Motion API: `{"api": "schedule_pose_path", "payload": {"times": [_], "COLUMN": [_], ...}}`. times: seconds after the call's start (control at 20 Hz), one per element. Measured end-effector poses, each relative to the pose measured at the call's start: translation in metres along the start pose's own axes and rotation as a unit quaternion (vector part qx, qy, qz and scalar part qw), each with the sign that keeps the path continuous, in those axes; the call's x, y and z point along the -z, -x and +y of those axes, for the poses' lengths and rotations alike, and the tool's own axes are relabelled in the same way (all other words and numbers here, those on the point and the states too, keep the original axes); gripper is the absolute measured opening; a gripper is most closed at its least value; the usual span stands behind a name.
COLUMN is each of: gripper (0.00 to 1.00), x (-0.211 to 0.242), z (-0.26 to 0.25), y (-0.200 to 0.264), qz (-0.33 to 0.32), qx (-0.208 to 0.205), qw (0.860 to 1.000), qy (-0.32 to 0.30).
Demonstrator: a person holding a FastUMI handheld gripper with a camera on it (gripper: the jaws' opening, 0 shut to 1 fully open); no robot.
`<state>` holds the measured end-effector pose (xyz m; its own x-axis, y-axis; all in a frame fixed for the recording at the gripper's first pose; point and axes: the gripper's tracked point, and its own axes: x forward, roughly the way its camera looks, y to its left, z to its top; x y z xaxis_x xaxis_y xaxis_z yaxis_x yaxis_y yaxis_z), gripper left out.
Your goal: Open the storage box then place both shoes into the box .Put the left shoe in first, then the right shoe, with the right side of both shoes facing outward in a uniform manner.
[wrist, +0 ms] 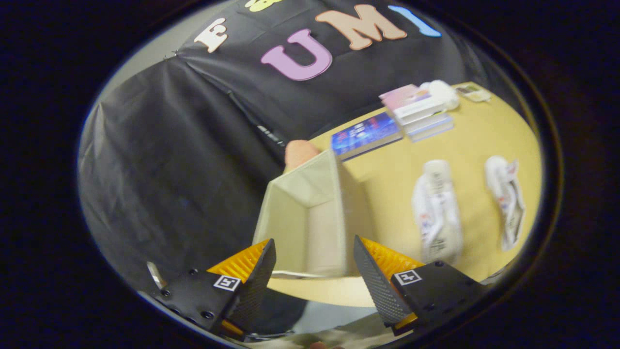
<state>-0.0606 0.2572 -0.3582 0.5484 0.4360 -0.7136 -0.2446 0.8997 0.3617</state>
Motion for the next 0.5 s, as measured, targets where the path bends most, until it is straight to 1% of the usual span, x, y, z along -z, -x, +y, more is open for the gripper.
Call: {"api": "schedule_pose_path", "payload": {"times": [0.1, 0.15, 0.25, 0.3, 0.4, 0.5], "gripper": [0.99, 0.99, 0.99, 0.98, 0.98, 0.97], "x": [0.005, 0.007, 0.017, 0.025, 0.038, 0.047], "z": [-0.06, -0.081, -0.12, -0.137, -0.153, -0.17], "y": [0.002, 0.003, 0.009, 0.01, 0.013, 0.004], "qz": [-0.002, 0.006, 0.021, 0.033, 0.053, 0.073], "qx": [0.075, 0.105, 0.148, 0.164, 0.18, 0.193], "qw": [0.996, 0.992, 0.983, 0.979, 0.974, 0.969], "qy": [0.045, 0.066, 0.102, 0.116, 0.126, 0.132]}}
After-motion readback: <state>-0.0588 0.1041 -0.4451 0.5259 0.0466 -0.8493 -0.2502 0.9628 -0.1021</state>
